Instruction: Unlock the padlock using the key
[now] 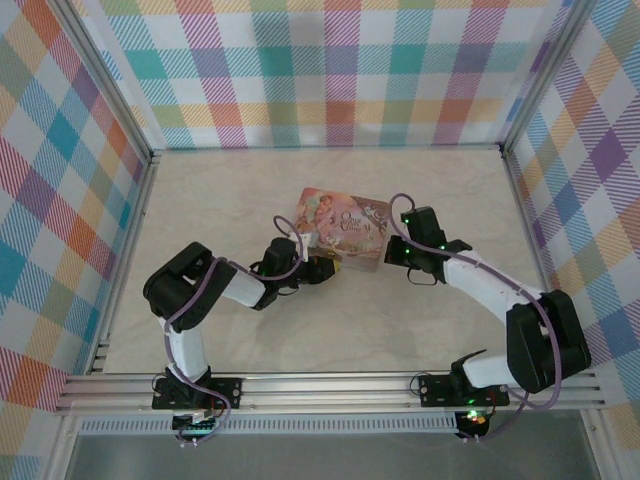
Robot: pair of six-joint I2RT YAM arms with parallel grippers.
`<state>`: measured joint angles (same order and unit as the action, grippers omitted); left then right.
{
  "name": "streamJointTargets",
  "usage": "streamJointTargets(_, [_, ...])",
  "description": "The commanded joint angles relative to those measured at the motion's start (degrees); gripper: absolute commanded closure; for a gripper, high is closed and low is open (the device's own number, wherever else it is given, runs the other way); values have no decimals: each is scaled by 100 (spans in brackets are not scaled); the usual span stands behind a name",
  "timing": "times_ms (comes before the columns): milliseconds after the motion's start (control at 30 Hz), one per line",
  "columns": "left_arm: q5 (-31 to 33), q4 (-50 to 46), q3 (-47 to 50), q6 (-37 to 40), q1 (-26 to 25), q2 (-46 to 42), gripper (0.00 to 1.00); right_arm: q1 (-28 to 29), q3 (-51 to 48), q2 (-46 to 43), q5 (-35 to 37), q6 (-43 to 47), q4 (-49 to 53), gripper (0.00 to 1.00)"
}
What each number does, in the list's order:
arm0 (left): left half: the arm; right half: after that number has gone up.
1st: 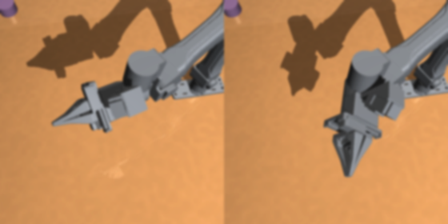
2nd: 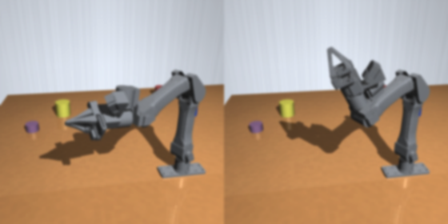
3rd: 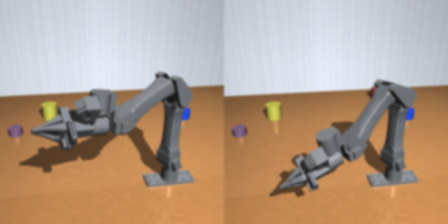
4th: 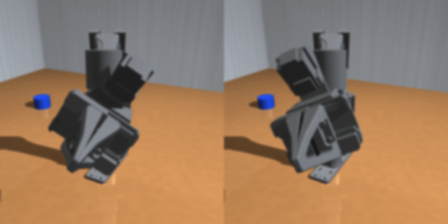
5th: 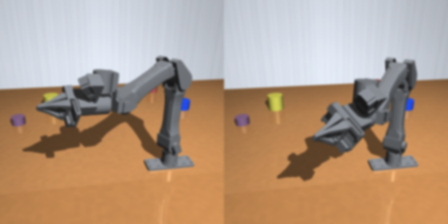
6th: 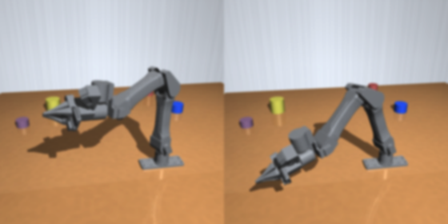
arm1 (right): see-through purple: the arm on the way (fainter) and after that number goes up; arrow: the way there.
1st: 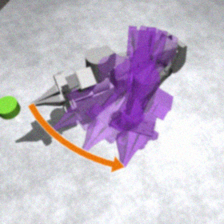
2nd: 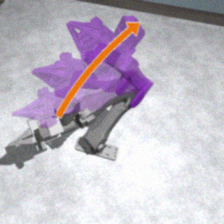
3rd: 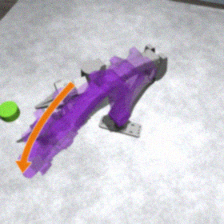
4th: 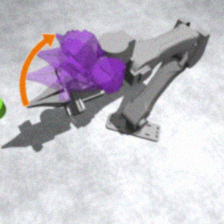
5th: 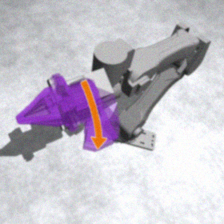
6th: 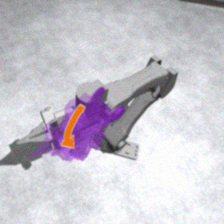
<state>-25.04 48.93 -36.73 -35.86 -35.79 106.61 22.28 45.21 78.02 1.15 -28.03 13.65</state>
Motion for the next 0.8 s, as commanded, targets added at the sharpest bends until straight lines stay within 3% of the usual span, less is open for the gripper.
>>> streamJointTargets(0, [-237, -854, -182, 193, 28, -261, 93, -117, -7, -156, 257, 2, 221, 100])
streamJointTargets(533, [-82, -1118, -85, -20, -95, -422, 89, -198, 1793, 1716, 675, 259, 433, 100])
streamJointTargets(767, [7, -963, -155, -223, -208, -288, 85, -189, 2513, 2415, 143, 504, 311, 100])
